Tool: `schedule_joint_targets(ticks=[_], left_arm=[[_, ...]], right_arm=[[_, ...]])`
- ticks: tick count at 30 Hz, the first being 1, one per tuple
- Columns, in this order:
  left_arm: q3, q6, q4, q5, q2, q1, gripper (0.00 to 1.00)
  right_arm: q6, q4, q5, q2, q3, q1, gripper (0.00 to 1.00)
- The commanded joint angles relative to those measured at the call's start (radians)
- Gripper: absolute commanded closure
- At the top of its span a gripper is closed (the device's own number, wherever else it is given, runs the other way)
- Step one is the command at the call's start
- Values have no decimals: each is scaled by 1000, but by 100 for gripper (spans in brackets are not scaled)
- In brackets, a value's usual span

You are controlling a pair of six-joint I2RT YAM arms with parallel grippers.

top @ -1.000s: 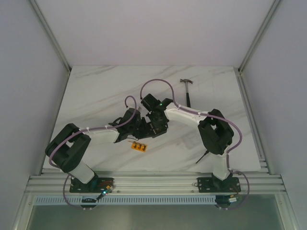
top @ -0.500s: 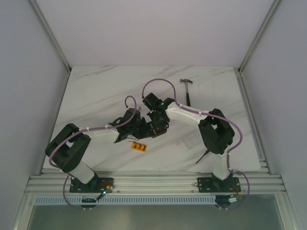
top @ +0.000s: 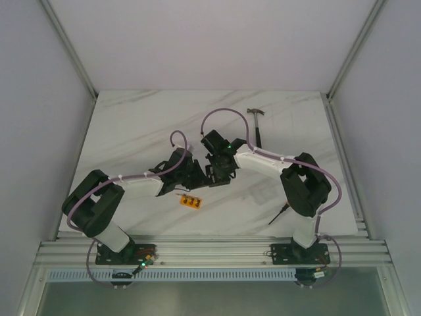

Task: Snap on the fuse box
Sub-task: Install the fuse at the fuse box base.

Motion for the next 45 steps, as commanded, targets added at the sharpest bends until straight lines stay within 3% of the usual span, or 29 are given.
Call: schedule_joint_targets(ticks=[1,7,13,23,28,34,42,45], left_arm=[[-21,31,-47,-97,21,13,73],[-19,31,-46,-97,25,13,73],[-14,33,-46,-93,28,14,73],[-12,34,-46,-88,30,13,73],[-13,33,-45,-87,34,13,73],[-12,32,-43,-86,41,12,73],[-17,30,-40,-88,46,12,73],[-16,35,-41,-92,26,12,73]], right_arm=[[16,-67,12,-68,0,-1,75],[46,-67,17,-78,-6,-1,72],[74,-54,15,-46,-20,-4,76],[112,-34,-6,0,-37,-8,86],[119,-39,29,30,-66,-9,100],[97,-34,52,97,-75,-10,100],[49,-24,58,302,-73,-14,100],[32,-13,57,251,-49,-5,100]])
